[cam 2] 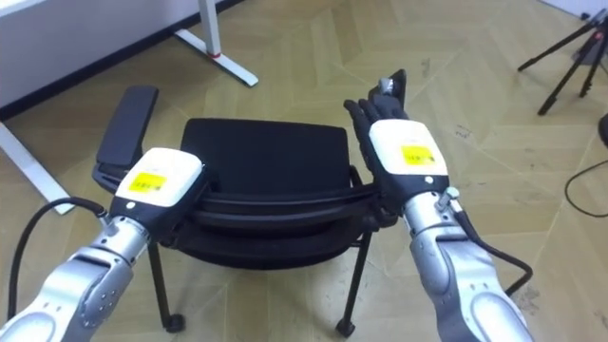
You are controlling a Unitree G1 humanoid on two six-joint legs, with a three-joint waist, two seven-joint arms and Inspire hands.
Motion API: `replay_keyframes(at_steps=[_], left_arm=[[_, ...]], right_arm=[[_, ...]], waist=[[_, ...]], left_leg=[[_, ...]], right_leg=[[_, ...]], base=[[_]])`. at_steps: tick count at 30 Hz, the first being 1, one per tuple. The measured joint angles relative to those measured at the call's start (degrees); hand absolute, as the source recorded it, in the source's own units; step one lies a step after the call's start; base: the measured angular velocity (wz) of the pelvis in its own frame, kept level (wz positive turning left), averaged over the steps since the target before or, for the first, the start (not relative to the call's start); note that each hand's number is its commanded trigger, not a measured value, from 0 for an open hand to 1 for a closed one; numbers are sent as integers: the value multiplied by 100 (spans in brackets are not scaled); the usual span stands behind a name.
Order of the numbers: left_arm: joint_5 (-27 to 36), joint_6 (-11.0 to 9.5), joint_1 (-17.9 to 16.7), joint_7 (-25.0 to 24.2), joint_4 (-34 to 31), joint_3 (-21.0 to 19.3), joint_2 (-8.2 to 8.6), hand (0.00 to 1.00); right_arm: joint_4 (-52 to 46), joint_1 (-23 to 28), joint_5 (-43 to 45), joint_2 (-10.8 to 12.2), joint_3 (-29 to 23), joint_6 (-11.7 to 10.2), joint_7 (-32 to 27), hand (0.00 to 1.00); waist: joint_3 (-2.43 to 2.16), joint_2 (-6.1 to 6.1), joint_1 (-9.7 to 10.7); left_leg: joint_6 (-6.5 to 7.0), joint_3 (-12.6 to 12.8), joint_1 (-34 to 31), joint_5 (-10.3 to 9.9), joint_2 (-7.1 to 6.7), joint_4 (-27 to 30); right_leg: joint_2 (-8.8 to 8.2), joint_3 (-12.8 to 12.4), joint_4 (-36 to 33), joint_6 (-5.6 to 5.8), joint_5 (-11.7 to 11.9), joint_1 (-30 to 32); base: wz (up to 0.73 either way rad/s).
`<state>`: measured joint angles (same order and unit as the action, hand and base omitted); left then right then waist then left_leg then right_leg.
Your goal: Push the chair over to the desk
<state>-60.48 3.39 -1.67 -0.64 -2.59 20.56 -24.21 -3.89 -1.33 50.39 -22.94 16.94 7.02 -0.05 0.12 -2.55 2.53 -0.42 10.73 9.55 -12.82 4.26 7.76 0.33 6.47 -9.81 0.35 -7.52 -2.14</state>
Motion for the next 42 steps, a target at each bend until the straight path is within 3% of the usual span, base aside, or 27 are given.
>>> replay_keyframes(at_steps=[6,14,20,23,27,29,30,31,32,33,34,36,38,39,42], left_arm=[[2,-14,8,0,8,3,-10,100],[20,-107,59,-2,28,41,-16,100],[20,-309,103,80,22,76,-35,100],[19,-340,144,155,17,211,-53,100],[11,-362,101,171,1,312,-53,100],[10,-363,79,163,75,357,-47,100],[16,-376,106,169,169,412,-38,100],[13,-393,224,179,265,500,54,100],[6,-408,319,181,319,552,108,100],[0,-431,363,208,422,596,106,100],[4,-437,374,233,538,613,116,100],[58,-469,348,291,676,612,139,100],[114,-472,343,340,704,566,147,100],[120,-481,346,345,703,506,174,100],[122,-484,344,355,743,430,250,100]], right_arm=[[-341,-32,361,-209,264,5,379,0],[-487,-33,354,-209,684,-39,561,0],[-445,-26,360,-209,906,-221,825,0],[-247,87,370,-210,908,-238,813,0],[-62,275,498,-214,930,-266,600,0],[41,285,496,-213,995,-268,587,0],[97,316,464,-210,1035,-267,547,0],[119,352,442,-264,999,-254,440,0],[110,374,445,-336,954,-258,403,0],[255,391,479,-343,954,-323,335,0],[424,346,582,-284,988,-369,273,0],[567,335,620,-215,1003,-405,222,11],[629,309,678,-133,993,-398,103,86],[652,281,720,-109,992,-401,16,100],[736,247,853,-86,979,-451,-110,100]], waist=[[5,-1,-74],[40,31,-124],[78,53,-157],[61,53,-168],[-8,43,-272],[-11,-17,-271],[19,-124,-278],[9,-124,-253],[3,-75,-242],[-47,-138,-353],[-52,-140,-441],[-29,-99,-506],[-11,-55,-407],[-8,-32,-382],[31,38,-369]], left_leg=[[0,5,8,0,3,14],[0,-8,15,0,5,10],[0,-177,-51,0,2,1],[0,-284,-97,0,6,9],[0,-308,-92,0,-3,103],[0,-275,-142,-1,-42,426],[-47,-255,-321,-143,-101,786],[-73,-248,-583,-102,-169,365],[-80,-228,-745,176,-171,66],[88,-27,-769,319,-229,196],[89,-13,-662,318,-243,245],[92,-93,-527,315,-292,240],[93,-211,-544,304,-368,223],[94,-200,-557,303,-368,203],[85,-221,-590,296,-344,199]], right_leg=[[-6,-31,-1,0,0,0],[-9,-24,9,0,0,-32],[-13,62,16,3,-2,-29],[-23,171,15,3,-2,-33],[-44,164,16,2,-1,-81],[-156,101,19,0,1,-215],[-305,-159,24,-1,2,-303],[-372,-456,0,6,-2,-281],[-370,-461,-22,58,-33,-251],[-423,-456,-63,229,-147,-216],[-426,-377,-73,230,-144,-274],[-449,-283,57,206,-97,-442],[-472,-146,177,219,-90,-536],[-472,-125,213,234,-99,-522],[-444,-33,222,252,-113,-504]], base=[[-3],[3],[14],[20],[-2],[10],[30],[40],[13],[-30],[-51],[-27],[8],[9],[6]])
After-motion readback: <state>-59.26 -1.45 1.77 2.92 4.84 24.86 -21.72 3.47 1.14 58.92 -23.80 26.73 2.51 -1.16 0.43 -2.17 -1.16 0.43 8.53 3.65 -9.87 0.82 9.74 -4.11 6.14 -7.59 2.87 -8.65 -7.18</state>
